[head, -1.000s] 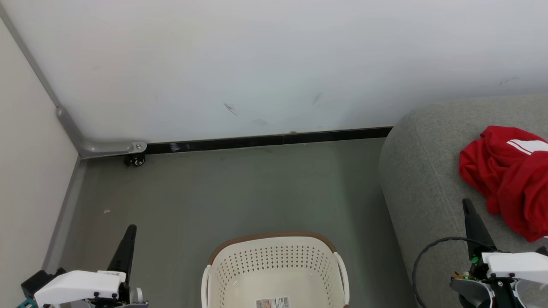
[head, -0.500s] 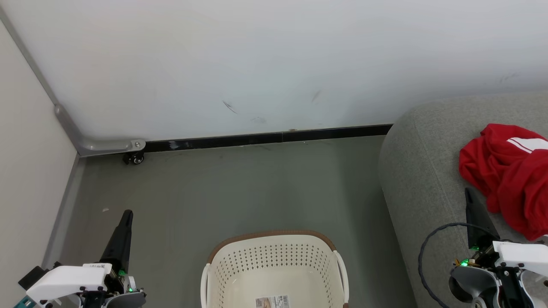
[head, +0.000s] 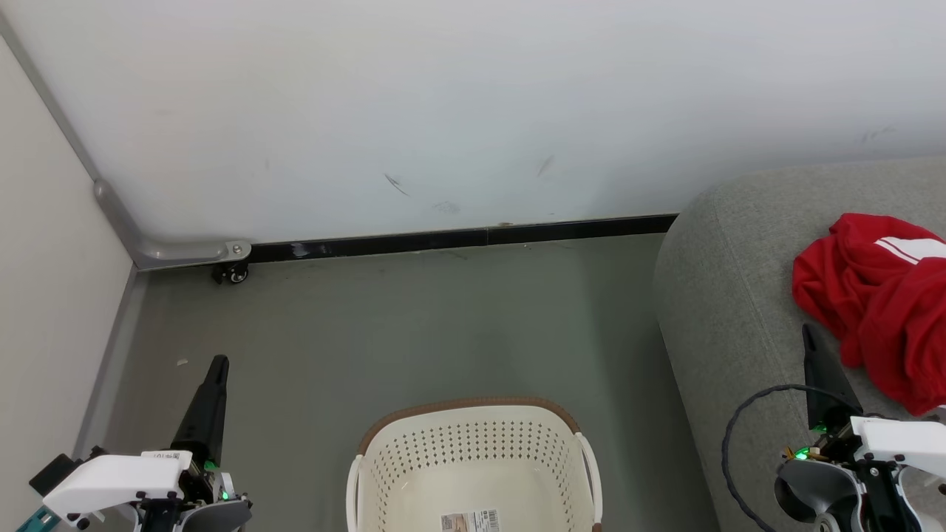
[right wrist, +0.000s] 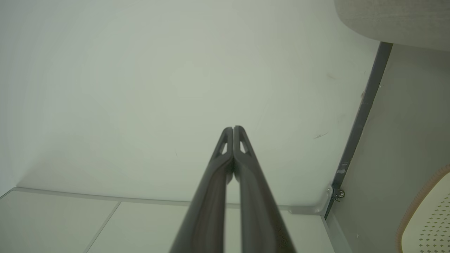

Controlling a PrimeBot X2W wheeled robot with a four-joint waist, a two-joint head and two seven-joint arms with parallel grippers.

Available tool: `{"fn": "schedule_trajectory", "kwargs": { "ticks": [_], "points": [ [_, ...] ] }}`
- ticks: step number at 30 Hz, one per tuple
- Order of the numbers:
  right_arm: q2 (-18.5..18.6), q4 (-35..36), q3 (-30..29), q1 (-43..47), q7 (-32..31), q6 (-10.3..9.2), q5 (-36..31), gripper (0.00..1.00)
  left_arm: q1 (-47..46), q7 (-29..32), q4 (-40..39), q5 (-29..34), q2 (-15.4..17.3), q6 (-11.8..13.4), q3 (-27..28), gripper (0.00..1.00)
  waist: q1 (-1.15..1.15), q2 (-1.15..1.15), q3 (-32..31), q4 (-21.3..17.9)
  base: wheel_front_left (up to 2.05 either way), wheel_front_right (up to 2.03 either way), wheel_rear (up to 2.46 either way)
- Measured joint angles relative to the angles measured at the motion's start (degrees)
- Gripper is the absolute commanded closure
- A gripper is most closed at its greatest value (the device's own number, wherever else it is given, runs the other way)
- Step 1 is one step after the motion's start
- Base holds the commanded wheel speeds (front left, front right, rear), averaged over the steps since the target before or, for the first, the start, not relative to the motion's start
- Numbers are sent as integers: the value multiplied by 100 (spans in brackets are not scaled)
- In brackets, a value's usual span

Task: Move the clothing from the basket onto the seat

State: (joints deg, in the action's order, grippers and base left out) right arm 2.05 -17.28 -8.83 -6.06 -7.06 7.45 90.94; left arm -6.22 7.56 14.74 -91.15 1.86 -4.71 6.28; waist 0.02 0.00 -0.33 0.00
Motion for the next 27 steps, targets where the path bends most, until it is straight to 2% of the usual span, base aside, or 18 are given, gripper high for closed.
{"fn": "schedule_trajectory", "kwargs": {
  "ticks": [27],
  "points": [
    [0,14,13,3,1,0,41,100,21,-9,-185,-47,0,67,-40,100,-1,0,6,-1,0,0,0]
  ]
}}
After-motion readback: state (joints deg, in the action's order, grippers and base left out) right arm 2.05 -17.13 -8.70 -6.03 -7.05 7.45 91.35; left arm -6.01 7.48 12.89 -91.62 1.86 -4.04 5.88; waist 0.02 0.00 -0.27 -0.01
